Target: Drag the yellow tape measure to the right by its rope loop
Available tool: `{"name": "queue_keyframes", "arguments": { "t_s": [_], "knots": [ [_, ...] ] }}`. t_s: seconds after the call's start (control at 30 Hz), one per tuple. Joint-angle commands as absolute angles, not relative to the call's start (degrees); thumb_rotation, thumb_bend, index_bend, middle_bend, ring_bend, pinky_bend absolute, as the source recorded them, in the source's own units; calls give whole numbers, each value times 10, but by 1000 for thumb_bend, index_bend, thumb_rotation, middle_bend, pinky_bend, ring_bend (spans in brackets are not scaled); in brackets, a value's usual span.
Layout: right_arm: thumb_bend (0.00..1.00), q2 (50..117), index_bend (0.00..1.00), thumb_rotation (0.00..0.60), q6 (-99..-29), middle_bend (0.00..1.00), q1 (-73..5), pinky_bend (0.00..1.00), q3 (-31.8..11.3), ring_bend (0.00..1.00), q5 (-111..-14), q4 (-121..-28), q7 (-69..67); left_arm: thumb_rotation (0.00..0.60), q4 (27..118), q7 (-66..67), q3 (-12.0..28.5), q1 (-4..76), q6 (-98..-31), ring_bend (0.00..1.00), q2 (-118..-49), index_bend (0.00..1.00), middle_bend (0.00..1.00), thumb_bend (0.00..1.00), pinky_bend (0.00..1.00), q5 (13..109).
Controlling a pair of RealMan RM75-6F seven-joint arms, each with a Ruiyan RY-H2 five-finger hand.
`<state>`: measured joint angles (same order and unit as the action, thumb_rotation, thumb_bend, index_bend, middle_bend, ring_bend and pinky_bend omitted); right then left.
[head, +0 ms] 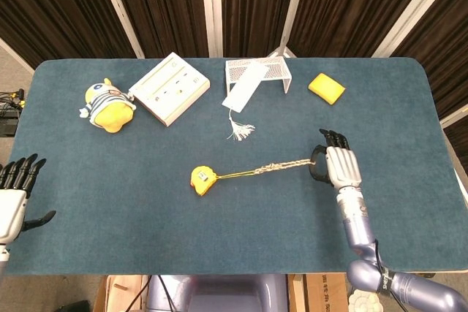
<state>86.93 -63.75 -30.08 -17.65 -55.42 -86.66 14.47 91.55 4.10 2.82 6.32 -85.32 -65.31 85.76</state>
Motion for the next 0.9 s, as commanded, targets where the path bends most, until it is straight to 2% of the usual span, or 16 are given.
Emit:
{"name": "queue_keyframes", "arguments": {
  "t_s": [0.03,0.63,0.9],
  "knots": [
    [431,848,622,600,-643,126,-293,0,-184,0,-543,-875,141,600,916,42,28,63,-854,0,-653,0,0,0,0,858],
    [431,783,622,600,-651,126,-273,0,-196,0,-509,-867,125,600,916,47,28,61,-859,0,-655,0,0,0,0,862],
    [432,747,624,600,-648,127,-270,0,-227,0,-459,-827,120,600,914,52,28,61,-864,0,-656,0,0,0,0,866]
  ]
}}
